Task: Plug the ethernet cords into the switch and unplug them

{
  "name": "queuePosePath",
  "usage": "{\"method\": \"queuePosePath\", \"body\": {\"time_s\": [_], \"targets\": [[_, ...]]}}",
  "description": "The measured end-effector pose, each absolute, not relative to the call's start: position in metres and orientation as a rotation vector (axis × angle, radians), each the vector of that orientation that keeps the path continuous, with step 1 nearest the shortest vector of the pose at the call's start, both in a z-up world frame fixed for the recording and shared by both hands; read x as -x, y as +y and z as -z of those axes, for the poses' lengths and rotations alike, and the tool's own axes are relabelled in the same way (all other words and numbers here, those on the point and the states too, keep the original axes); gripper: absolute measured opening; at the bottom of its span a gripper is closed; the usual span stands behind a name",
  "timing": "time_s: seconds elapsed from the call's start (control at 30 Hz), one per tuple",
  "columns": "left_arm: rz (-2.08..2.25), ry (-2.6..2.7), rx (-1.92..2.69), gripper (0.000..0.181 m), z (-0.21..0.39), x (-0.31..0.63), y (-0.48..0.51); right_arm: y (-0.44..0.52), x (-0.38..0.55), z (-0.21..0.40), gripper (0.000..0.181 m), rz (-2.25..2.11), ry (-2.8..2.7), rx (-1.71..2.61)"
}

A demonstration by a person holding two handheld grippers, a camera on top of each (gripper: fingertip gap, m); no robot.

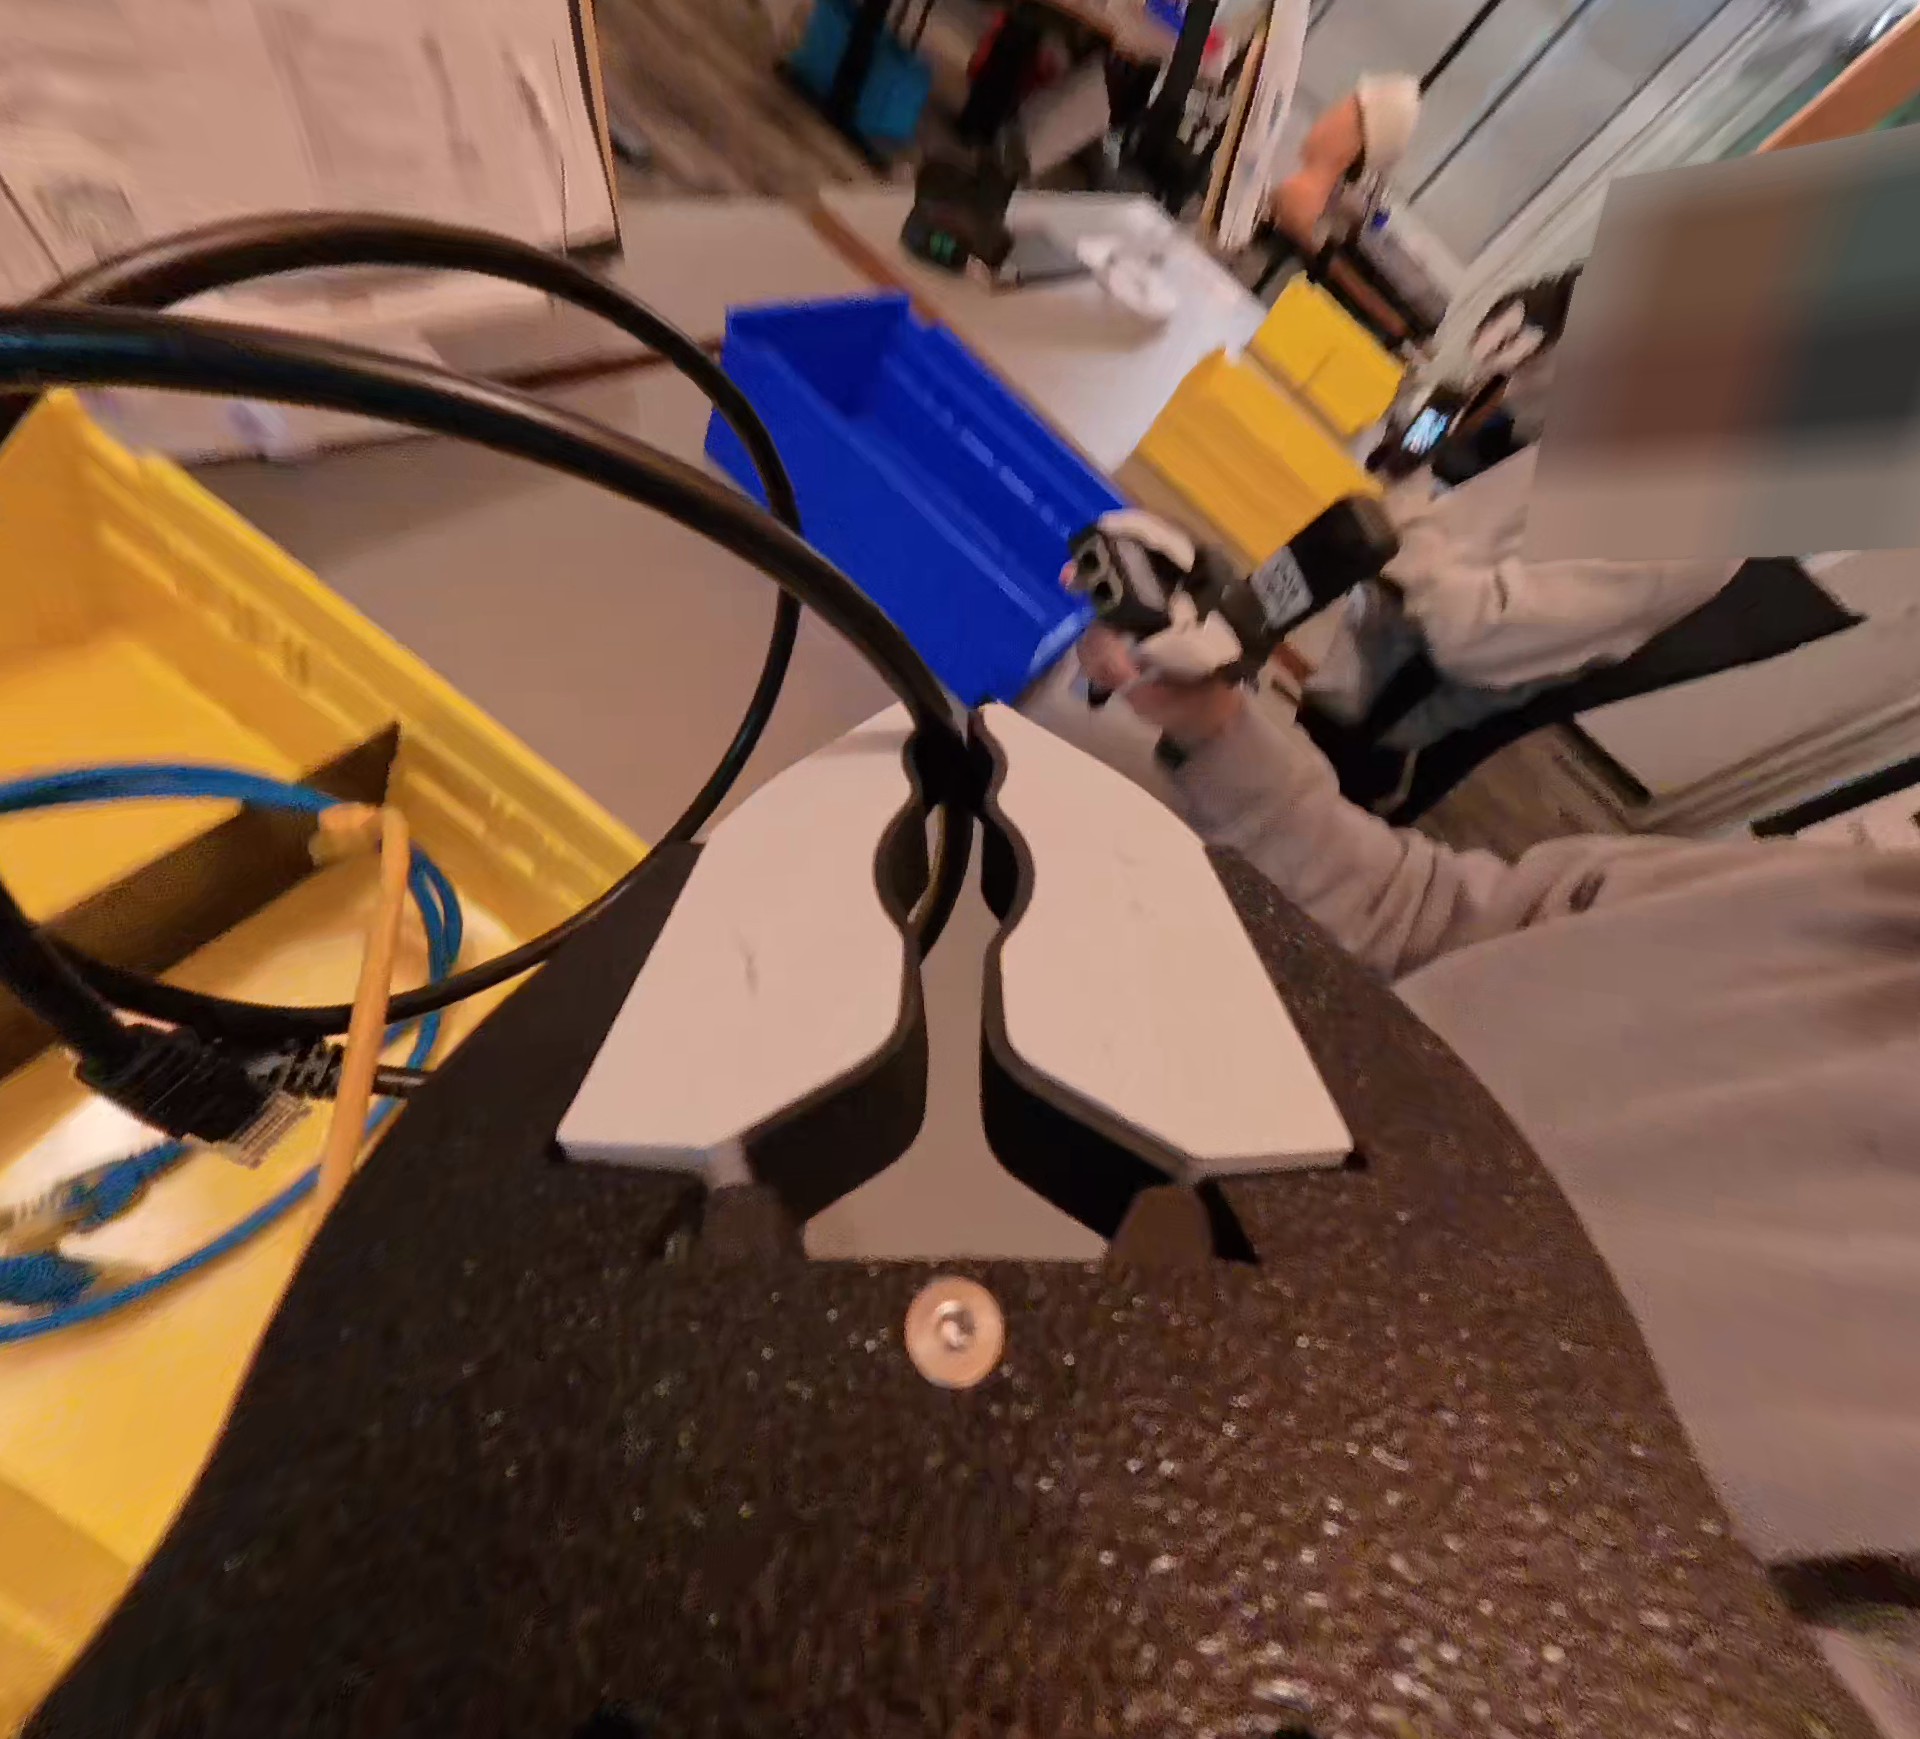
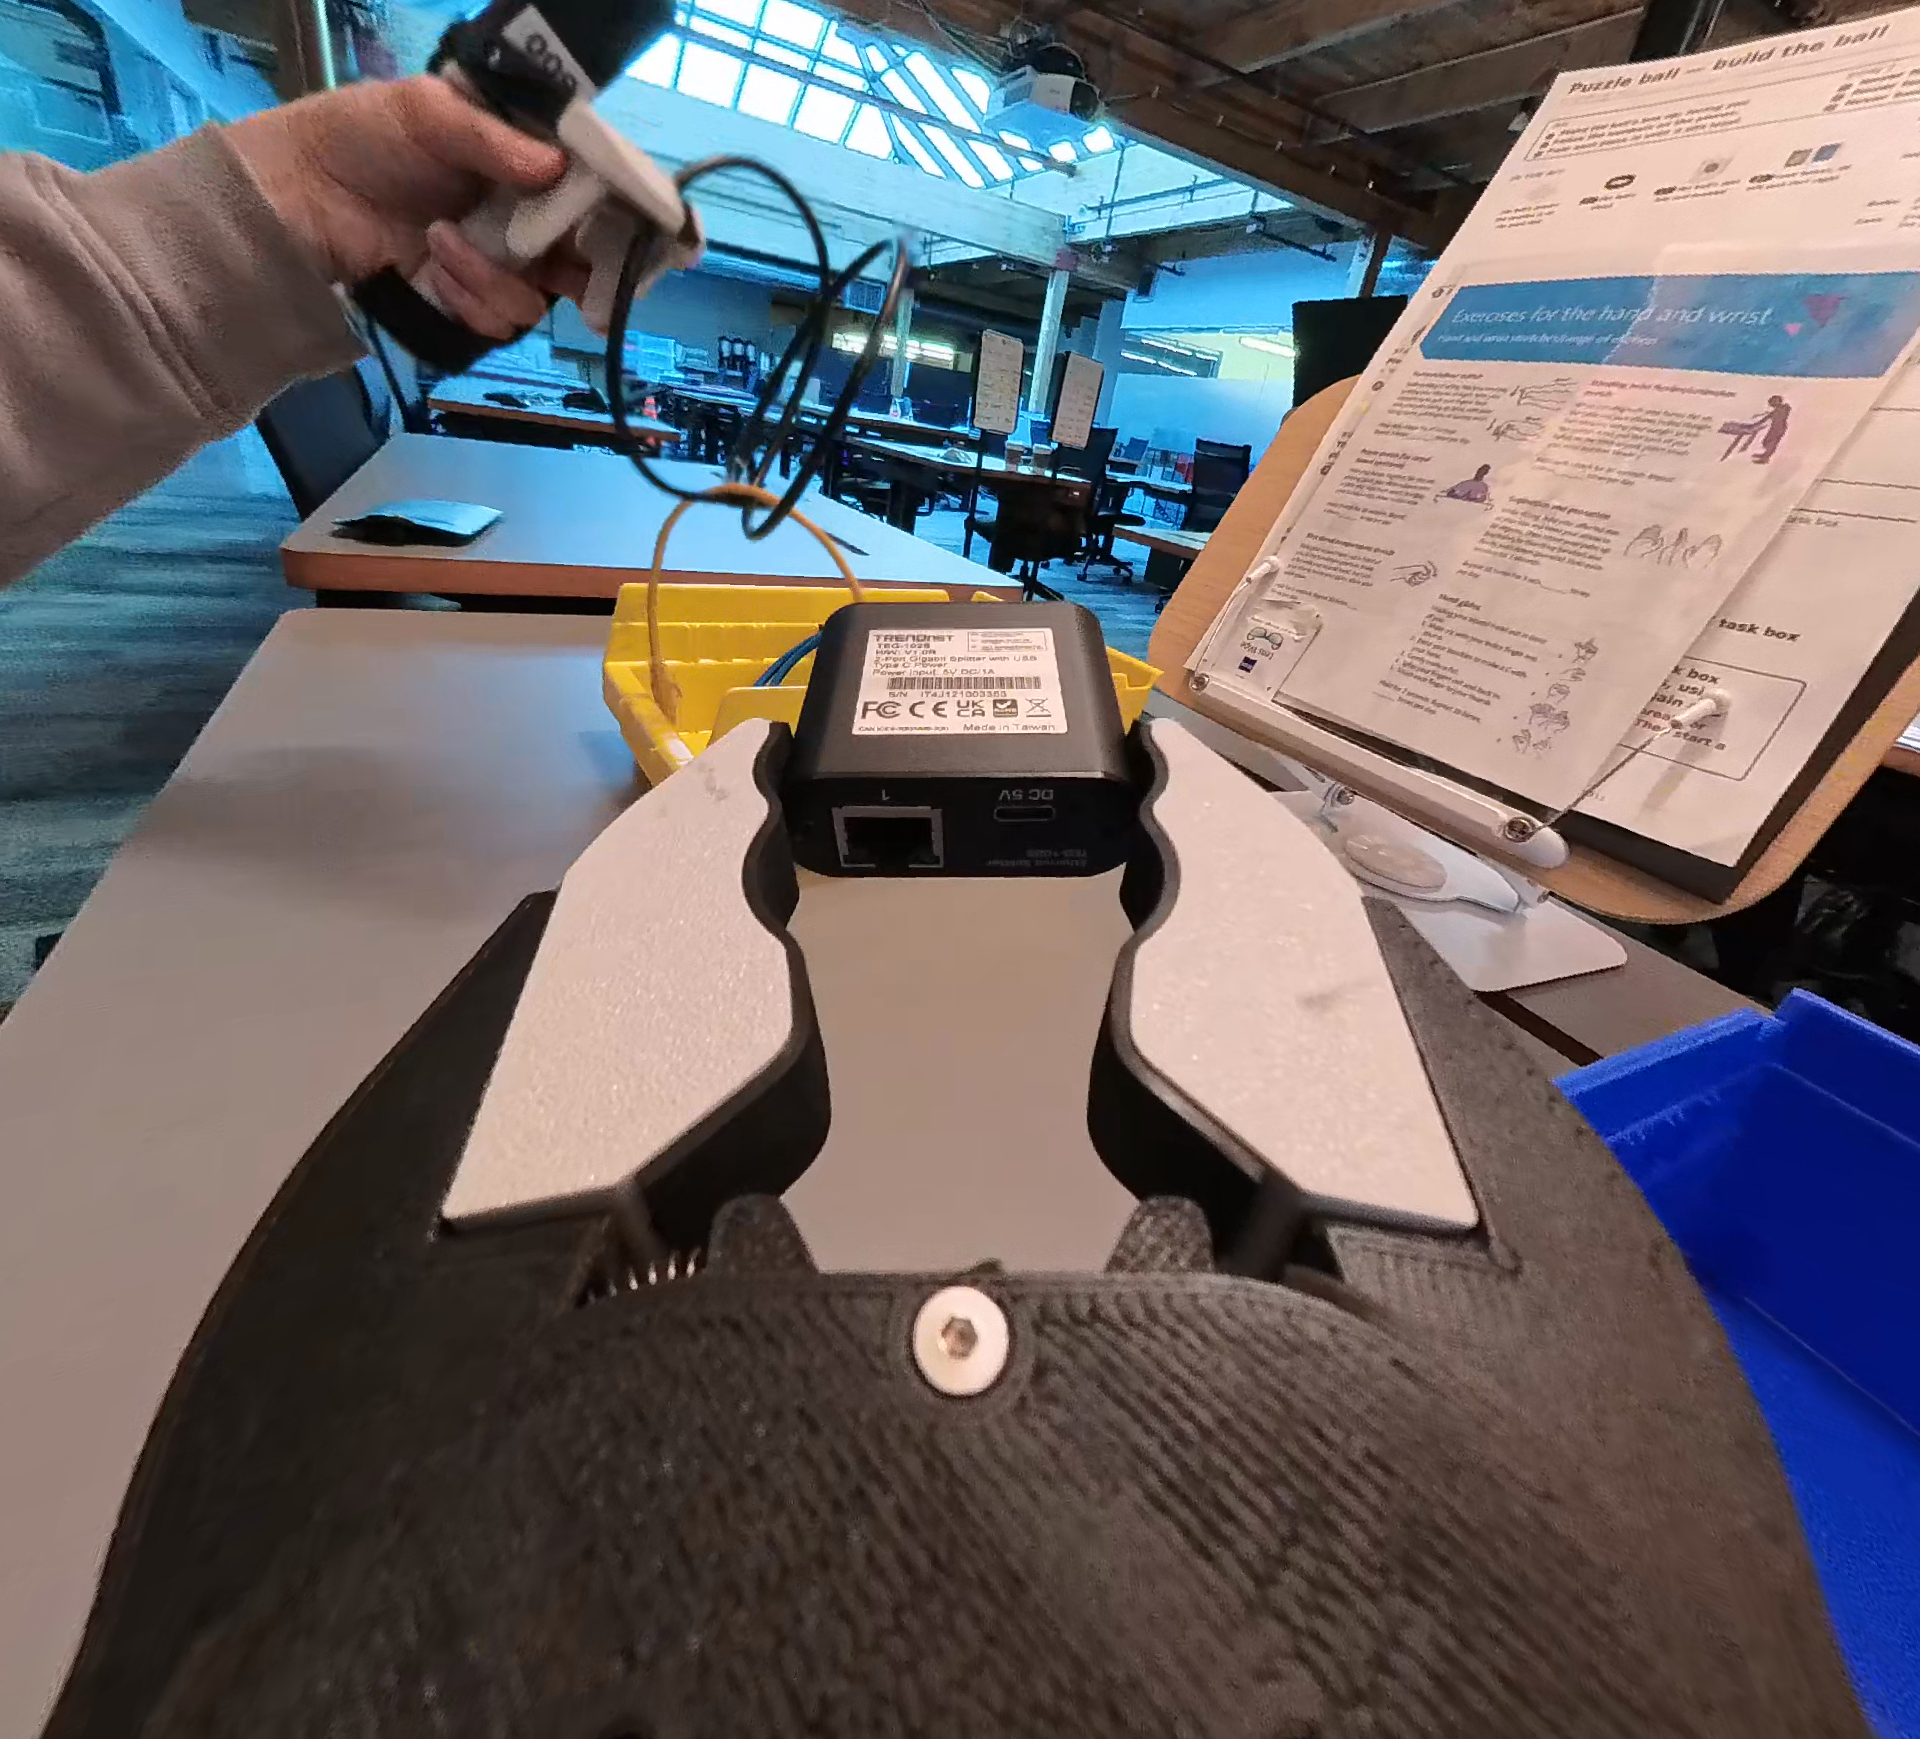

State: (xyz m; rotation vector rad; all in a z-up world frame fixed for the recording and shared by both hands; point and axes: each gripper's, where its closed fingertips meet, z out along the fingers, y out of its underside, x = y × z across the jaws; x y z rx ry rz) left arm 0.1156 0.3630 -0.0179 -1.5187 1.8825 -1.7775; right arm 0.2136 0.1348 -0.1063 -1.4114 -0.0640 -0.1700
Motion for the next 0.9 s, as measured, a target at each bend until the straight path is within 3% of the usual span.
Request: {"method": "queuePosePath", "body": {"time_s": [0.23,0.6,0.73,0.9], "targets": [[1.828,2.034,1.396,0.003,0.059,-0.086,0.345,0.134,-0.212,0.105,0.062,0.169,-0.075,1.411],[1.947,2.108,0.961,0.003,-0.031,-0.054,0.273,0.121,-0.224,0.098,0.062,0.198,-0.039,1.387],[1.886,2.208,1.046,0.003,0.008,-0.061,0.24,0.111,-0.23,0.091,0.062,0.204,-0.016,1.361],[1.694,2.405,1.115,0.003,0.101,-0.088,0.202,0.101,-0.234,0.081,0.062,0.217,0.0,1.327]]}}
